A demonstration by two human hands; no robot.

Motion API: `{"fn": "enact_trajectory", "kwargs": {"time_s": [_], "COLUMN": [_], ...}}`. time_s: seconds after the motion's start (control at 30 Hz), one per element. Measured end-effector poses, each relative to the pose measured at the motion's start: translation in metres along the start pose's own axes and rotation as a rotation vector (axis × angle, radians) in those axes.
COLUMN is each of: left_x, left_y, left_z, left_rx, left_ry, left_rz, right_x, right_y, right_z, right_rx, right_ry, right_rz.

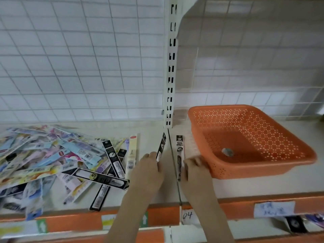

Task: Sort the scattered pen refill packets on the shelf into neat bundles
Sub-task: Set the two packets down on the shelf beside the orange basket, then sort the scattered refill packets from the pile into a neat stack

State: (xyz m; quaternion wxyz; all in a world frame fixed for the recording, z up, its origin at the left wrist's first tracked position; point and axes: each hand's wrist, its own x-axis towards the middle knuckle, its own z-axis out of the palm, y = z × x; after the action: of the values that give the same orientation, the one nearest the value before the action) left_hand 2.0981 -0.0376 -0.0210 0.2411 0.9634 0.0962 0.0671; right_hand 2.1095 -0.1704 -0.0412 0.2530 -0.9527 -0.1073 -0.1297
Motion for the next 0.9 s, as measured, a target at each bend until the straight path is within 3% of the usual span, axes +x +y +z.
{"fn": "enact_trajectory", "kwargs": {"time_s": [0.2,0.33,0.6,0.9], "left_x": [-0.015,-0.022,-0.039,-0.059], "left_y": [-0.002,-0.014,-0.085,-0.164], "left_z": [-0.005,-0.024,-0.072,-0.114], "left_rx": [0.065,0.034,0.012,0.009], "left_ry": [0.015,0.139,0.329,0.362], "left_rz": [0.007,-0.014,-0.201,-0.324], "right_x": [0.001,0.004,0.013,0.019], "right_y": [0.002,-0.001,-0.039,-0.107], "right_z": [0.002,-0.002,0.005,0.043], "right_rx": [-0.015,-0.017,0.026,0.146], "right_ry": [-0.033,-0.069,-0.050,-0.184], "right_rz": [0.016,0.003,-0.077,-0.053]}}
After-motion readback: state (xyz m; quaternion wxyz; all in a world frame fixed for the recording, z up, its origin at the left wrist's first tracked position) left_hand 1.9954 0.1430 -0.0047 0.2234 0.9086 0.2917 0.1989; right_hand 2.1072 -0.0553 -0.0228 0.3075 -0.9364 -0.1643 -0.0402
